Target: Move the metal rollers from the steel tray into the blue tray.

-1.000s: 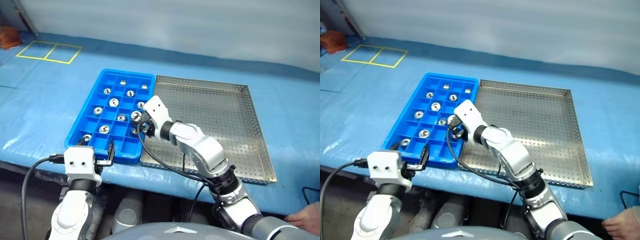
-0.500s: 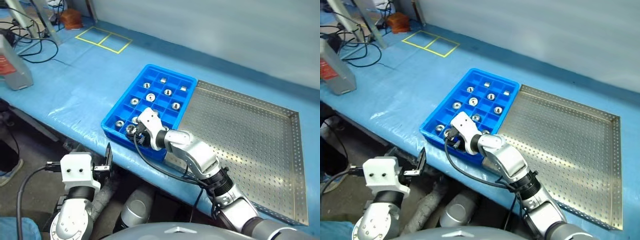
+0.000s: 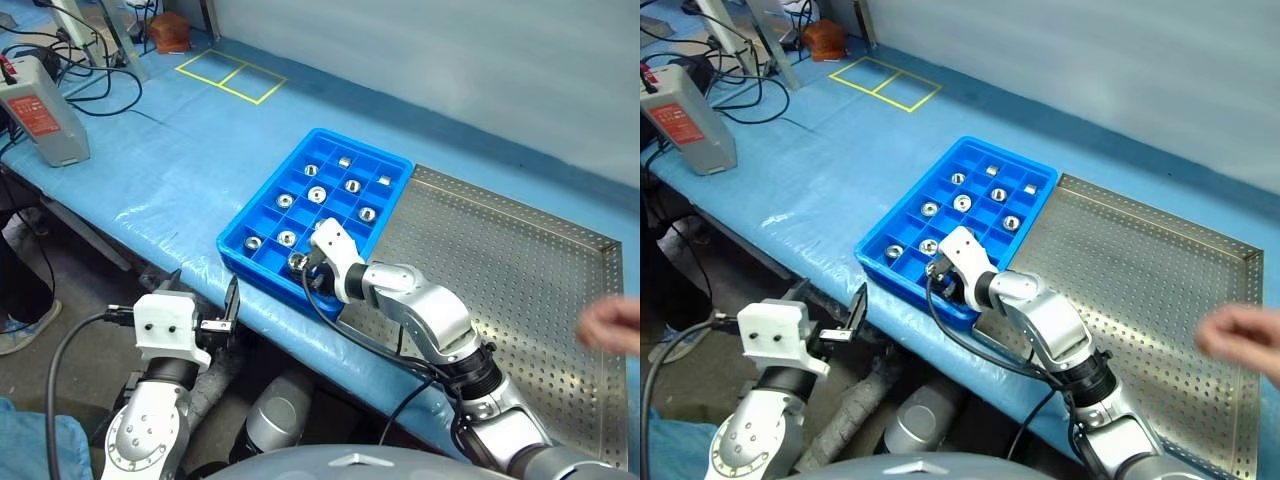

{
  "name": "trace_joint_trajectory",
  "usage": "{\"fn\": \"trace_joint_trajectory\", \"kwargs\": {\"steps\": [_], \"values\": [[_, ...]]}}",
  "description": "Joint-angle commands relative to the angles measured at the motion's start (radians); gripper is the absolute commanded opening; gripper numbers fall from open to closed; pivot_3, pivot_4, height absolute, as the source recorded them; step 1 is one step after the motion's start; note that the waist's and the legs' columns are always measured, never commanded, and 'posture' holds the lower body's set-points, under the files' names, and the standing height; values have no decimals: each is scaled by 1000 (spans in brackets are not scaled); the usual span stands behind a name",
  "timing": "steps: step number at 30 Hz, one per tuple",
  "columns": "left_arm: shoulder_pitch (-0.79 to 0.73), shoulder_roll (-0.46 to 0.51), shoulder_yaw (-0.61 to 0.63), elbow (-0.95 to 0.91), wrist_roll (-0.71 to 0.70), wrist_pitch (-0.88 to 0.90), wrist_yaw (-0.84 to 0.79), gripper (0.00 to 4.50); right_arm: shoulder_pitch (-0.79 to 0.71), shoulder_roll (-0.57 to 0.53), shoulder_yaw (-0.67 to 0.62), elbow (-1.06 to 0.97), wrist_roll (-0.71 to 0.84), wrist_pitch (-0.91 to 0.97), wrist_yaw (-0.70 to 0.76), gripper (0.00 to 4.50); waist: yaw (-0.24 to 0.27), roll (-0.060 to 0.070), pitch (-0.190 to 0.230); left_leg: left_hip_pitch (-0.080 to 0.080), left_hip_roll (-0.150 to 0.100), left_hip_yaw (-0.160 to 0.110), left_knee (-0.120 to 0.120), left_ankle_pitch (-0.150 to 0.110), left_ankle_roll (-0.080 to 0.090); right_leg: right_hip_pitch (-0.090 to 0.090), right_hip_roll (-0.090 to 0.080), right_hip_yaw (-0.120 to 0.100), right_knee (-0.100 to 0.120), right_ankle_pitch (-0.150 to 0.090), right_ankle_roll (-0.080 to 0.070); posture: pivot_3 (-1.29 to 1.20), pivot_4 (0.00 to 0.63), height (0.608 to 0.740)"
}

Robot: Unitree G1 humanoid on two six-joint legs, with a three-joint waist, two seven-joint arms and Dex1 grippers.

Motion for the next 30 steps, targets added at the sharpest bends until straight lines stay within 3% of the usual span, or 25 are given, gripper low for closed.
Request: {"fn": "trace_joint_trajectory", "kwargs": {"steps": [1,4,6,12,30], "values": [[-16,15,1,-11,-7,5,-18,4393,6,9,-6,-40,10,7,-6,3053,-2,0,-1,0,0,0,0,0,0,0,0,0,0,0,0,514,150,740],[-31,29,6,-12,-16,17,-37,4393,10,18,-7,-55,17,11,-12,4089,-9,0,-1,0,0,-1,0,0,0,0,0,-1,0,0,0,495,150,740],[-45,40,11,-13,-25,28,-51,4393,12,18,-11,-68,20,9,-14,4457,-16,0,-1,-1,0,-1,0,0,0,1,0,-1,0,0,0,485,150,740],[-111,82,12,-3,-52,73,-100,4393,52,-11,-61,-151,37,20,-21,4457,-45,1,-1,-2,0,-2,1,0,0,2,0,-1,0,0,0,419,150,740],[-176,110,5,26,-80,108,-122,4393,87,-34,-66,-195,47,32,-60,4457,-220,6,-4,1,0,-10,11,0,0,13,1,-6,1,0,0,375,150,740]]}}
